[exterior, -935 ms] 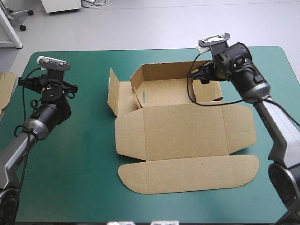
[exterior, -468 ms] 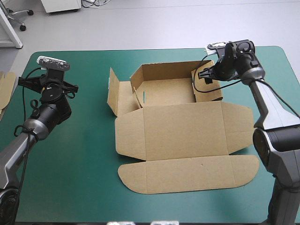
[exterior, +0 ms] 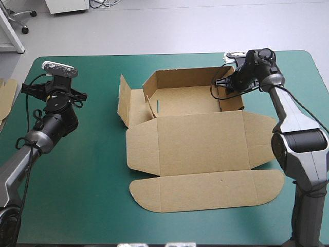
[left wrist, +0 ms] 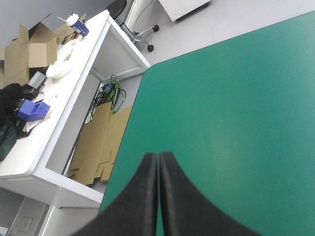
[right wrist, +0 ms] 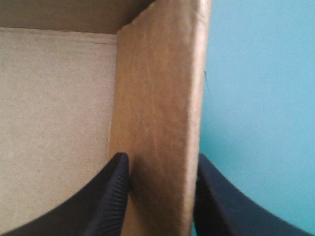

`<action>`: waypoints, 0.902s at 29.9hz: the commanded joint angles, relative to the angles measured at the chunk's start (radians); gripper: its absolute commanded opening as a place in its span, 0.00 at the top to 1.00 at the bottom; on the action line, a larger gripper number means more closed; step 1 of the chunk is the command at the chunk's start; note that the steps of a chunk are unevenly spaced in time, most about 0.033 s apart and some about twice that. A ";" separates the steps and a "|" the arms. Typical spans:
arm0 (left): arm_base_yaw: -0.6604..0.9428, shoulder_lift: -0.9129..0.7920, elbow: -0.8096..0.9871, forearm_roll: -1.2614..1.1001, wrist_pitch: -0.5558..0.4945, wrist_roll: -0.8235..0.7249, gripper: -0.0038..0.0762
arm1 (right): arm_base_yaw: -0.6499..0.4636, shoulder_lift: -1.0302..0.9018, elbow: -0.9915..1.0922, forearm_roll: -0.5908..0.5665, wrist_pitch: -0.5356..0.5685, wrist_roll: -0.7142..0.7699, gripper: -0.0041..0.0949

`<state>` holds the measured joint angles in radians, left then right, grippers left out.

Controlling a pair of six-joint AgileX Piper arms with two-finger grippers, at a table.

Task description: Fold the box

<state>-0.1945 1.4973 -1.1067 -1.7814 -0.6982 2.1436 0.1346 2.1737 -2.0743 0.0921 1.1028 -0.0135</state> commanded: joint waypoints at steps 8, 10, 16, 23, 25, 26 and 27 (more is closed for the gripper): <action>-0.004 -0.044 -0.026 -0.032 0.015 -0.004 0.94 | -0.011 -0.065 -0.036 -0.001 -0.034 -0.038 0.82; -0.004 -0.044 -0.026 -0.032 0.040 -0.004 0.94 | -0.011 -0.065 -0.036 0.001 -0.023 -0.055 0.87; -0.004 -0.044 -0.026 -0.016 0.158 -0.001 0.94 | -0.033 -0.092 -0.036 0.031 -0.005 -0.042 0.99; -0.004 -0.028 -0.026 -0.003 0.306 -0.001 0.94 | -0.136 -0.209 -0.036 0.157 0.016 -0.084 0.99; -0.004 -0.021 -0.026 -0.020 0.332 -0.001 0.94 | -0.171 -0.252 -0.036 0.218 0.020 -0.113 0.99; -0.004 -0.017 -0.026 -0.030 0.343 -0.006 0.94 | -0.191 -0.276 -0.036 0.254 0.018 -0.127 0.99; -0.004 -0.015 -0.026 -0.032 0.361 -0.011 0.94 | -0.208 -0.296 -0.036 0.293 0.018 -0.140 0.99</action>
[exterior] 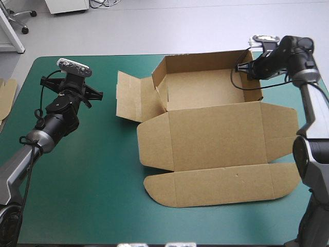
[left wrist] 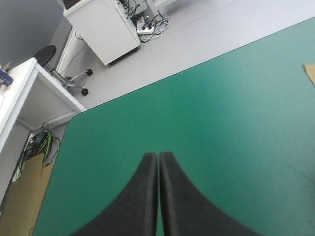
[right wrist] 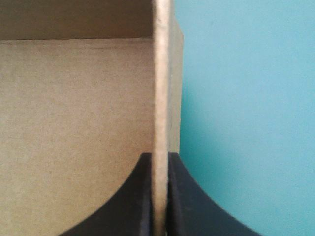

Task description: Fold the box

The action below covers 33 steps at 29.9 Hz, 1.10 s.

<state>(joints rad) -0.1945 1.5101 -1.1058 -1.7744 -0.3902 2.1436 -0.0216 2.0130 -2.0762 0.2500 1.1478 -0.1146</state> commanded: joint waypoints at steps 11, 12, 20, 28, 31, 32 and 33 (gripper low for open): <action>0.069 -0.016 -0.034 -0.039 0.214 -0.198 0.94 | -0.236 -0.397 -0.034 0.324 0.019 -0.117 0.99; 0.094 -0.012 -0.034 -0.039 0.259 -0.261 0.94 | -0.241 -0.415 -0.034 0.324 0.023 -0.119 0.99; 0.236 0.040 -0.031 -0.041 0.563 -0.563 0.94 | -0.241 -0.550 -0.032 0.315 0.061 -0.117 0.99; 0.249 0.137 -0.023 -0.042 0.754 -0.618 0.94 | -0.238 -0.636 0.107 0.313 0.068 -0.117 0.99; 0.249 0.149 -0.023 -0.042 0.887 -0.646 0.94 | -0.224 -0.636 0.165 0.322 0.065 -0.122 0.99; 0.249 0.149 -0.023 -0.042 0.948 -0.654 0.94 | -0.212 -0.634 0.179 0.316 0.065 -0.124 0.99; 0.249 0.149 -0.023 -0.042 1.016 -0.656 0.94 | -0.194 -0.629 0.194 0.304 0.063 -0.126 0.99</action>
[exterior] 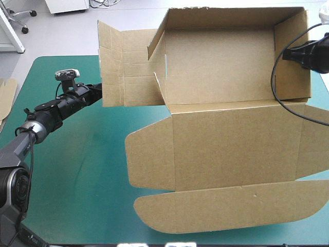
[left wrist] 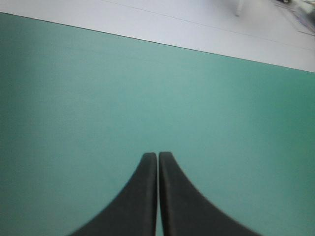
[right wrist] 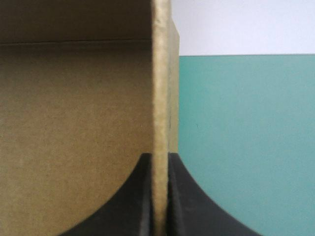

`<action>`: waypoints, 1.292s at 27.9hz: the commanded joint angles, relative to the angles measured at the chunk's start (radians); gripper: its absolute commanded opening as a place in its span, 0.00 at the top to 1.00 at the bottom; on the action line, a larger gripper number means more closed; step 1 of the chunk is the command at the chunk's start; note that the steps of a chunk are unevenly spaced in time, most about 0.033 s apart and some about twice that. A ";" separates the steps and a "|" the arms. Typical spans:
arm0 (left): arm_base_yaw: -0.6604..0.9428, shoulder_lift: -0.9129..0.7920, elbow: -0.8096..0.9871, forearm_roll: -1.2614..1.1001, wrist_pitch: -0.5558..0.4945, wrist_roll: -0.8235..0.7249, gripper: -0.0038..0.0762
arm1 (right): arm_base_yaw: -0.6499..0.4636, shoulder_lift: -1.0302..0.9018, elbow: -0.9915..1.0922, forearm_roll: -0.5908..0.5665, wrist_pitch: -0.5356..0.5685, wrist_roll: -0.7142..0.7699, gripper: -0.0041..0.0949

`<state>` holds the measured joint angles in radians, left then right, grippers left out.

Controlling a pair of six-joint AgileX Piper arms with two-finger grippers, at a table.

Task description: Fold the box

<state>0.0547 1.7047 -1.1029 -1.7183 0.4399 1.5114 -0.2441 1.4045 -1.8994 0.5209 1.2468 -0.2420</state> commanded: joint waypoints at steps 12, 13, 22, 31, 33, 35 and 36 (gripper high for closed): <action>0.000 -0.046 -0.026 -0.069 0.634 -0.205 0.95 | 0.171 0.092 0.061 -0.076 -0.123 0.036 0.99; 0.000 -0.046 -0.026 -0.068 0.668 -0.218 0.95 | 0.171 0.101 0.061 -0.082 -0.135 0.036 0.99; -0.015 -0.046 -0.026 -0.068 0.748 -0.254 0.95 | 0.171 0.176 0.061 0.005 -0.173 0.026 0.99; -0.045 -0.046 -0.026 -0.063 0.744 -0.259 0.95 | 0.171 0.178 0.061 0.073 -0.175 -0.008 0.99; -0.045 -0.047 -0.040 -0.097 0.802 -0.261 0.95 | 0.171 0.180 0.061 0.070 -0.175 -0.008 0.99; -0.045 -0.047 -0.068 -0.089 0.857 -0.271 0.95 | 0.171 0.180 0.061 0.065 -0.175 -0.008 0.99; -0.045 -0.047 -0.082 -0.095 0.857 -0.289 0.95 | 0.171 0.180 0.061 0.065 -0.177 -0.008 0.99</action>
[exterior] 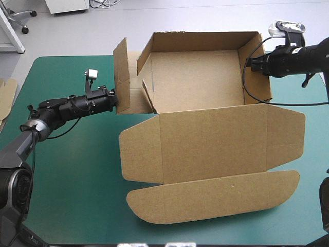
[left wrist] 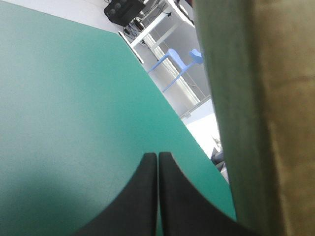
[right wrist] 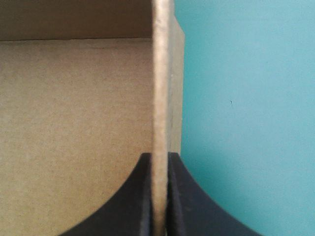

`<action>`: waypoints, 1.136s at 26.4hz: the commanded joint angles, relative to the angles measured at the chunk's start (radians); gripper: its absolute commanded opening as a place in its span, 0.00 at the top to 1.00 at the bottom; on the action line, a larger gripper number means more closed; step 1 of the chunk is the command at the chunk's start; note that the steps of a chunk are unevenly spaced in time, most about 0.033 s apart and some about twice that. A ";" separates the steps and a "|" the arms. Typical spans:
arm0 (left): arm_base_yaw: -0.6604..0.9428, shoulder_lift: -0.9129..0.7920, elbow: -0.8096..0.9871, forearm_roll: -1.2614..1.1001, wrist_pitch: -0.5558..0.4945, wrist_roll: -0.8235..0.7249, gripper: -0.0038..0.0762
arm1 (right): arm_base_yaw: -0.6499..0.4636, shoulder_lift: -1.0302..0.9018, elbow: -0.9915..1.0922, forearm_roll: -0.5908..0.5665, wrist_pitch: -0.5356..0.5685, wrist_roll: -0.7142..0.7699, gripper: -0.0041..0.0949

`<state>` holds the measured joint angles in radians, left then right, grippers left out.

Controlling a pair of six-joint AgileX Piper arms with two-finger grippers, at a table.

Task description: Fold the box

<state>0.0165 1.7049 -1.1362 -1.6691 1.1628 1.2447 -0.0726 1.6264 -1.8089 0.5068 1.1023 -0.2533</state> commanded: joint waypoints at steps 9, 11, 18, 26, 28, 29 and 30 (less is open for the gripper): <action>-0.007 -0.049 -0.141 -0.149 0.134 -0.109 0.95 | 0.000 -0.042 -0.029 0.042 -0.030 0.003 0.99; -0.007 -0.049 -0.145 -0.149 0.134 -0.131 0.95 | 0.000 -0.042 -0.029 0.040 -0.036 0.003 0.99; -0.007 -0.064 -0.204 -0.149 0.134 -0.214 0.95 | 0.000 -0.041 -0.029 0.002 -0.069 0.010 0.99; -0.065 -0.066 -0.283 -0.071 0.134 -0.281 0.95 | 0.000 -0.040 -0.029 0.004 -0.088 0.014 0.99; -0.090 -0.066 -0.300 -0.074 0.134 -0.281 0.95 | 0.000 -0.040 -0.029 0.004 -0.088 0.014 0.99; -0.098 -0.066 -0.312 -0.074 0.134 -0.281 0.95 | 0.000 -0.040 -0.029 0.002 -0.088 0.014 0.99; -0.105 -0.066 -0.326 -0.071 0.134 -0.281 0.95 | 0.000 -0.040 -0.029 0.002 -0.088 0.016 0.99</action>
<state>-0.0641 1.6932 -1.4067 -1.6690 1.1859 0.9724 -0.0718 1.6264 -1.8089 0.4636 1.0706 -0.2499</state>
